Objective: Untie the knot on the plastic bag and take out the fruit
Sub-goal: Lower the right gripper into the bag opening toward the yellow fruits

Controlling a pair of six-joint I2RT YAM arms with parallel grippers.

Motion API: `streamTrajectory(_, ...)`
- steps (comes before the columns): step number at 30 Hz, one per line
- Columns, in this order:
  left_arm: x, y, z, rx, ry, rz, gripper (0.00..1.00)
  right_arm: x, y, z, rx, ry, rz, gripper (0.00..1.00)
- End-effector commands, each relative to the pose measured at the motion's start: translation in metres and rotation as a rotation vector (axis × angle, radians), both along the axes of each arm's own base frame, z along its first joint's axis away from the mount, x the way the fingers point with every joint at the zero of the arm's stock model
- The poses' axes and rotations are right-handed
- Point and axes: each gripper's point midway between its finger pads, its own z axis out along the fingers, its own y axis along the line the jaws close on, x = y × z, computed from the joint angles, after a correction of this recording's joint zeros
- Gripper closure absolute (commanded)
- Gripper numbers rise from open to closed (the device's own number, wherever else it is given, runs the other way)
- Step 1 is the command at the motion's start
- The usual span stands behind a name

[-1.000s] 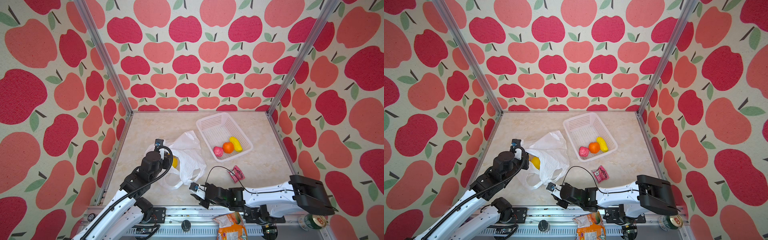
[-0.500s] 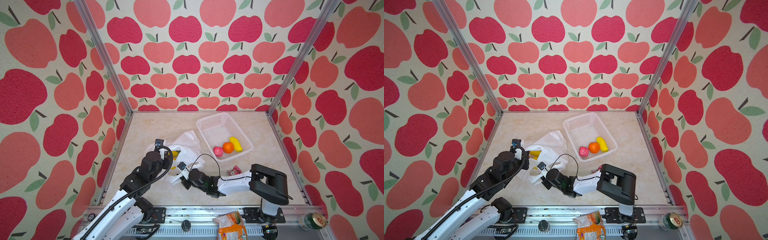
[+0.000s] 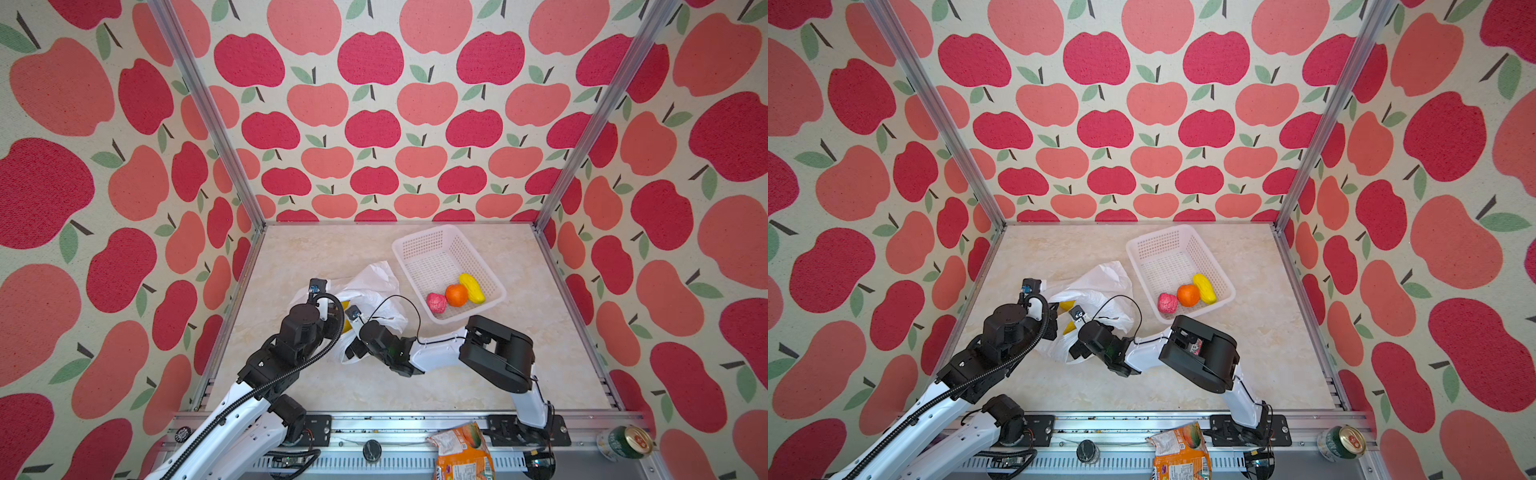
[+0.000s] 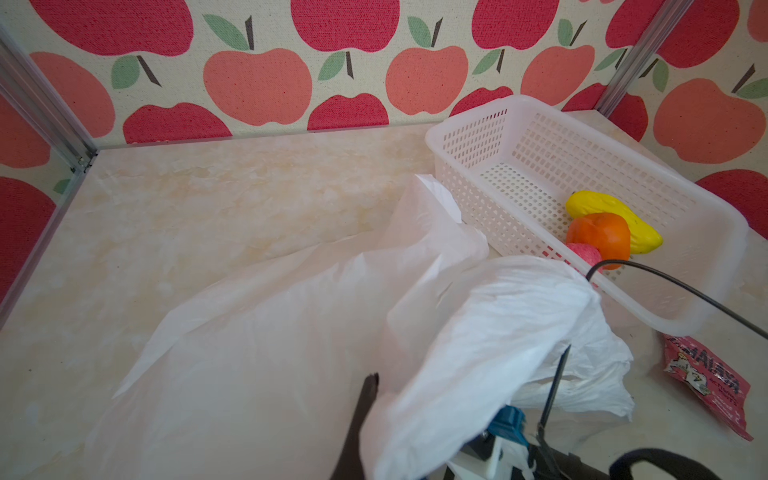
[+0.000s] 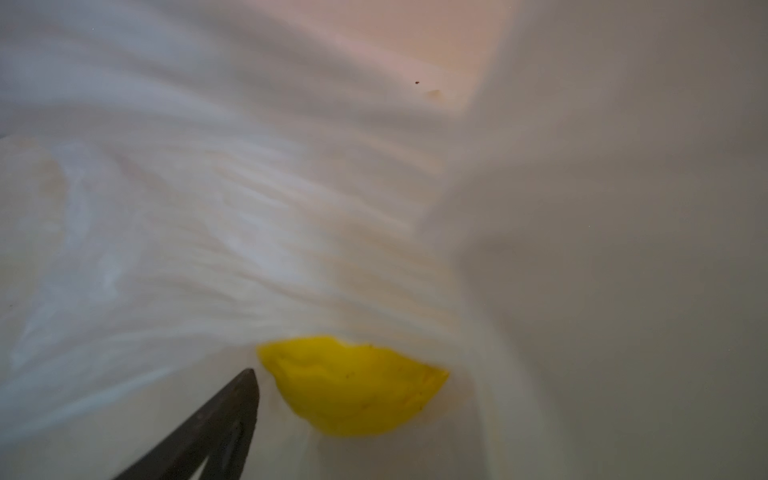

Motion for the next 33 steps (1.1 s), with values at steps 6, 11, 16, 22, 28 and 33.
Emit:
streamTrajectory(6, -0.001, -0.004, 0.008, -0.021, -0.009, -0.016, 1.0, 0.017, 0.026, -0.026, -0.035, 0.063, 0.007, 0.02)
streamTrajectory(11, 0.0, -0.004, 0.008, -0.02, -0.01, -0.013, 1.0, 0.017, 0.026, -0.025, -0.031, 0.07, 0.004, 0.21)
streamTrajectory(16, 0.0, -0.004, 0.008, -0.019, -0.013, -0.011, 1.0, 0.016, 0.012, -0.008, -0.007, 0.044, -0.005, 0.38)
streamTrajectory(22, 0.0, -0.003, 0.008, -0.016, -0.01, -0.007, 1.0, 0.008, -0.017, 0.031, 0.022, -0.025, -0.02, 0.5)
streamTrajectory(28, 0.0, -0.002, 0.008, -0.015, -0.01, -0.001, 1.0, -0.007, -0.054, 0.08, 0.041, -0.149, -0.046, 0.54)
streamTrajectory(33, 0.001, -0.001, 0.007, -0.012, -0.009, 0.006, 1.0, -0.021, -0.08, 0.114, 0.056, -0.239, -0.054, 0.57)
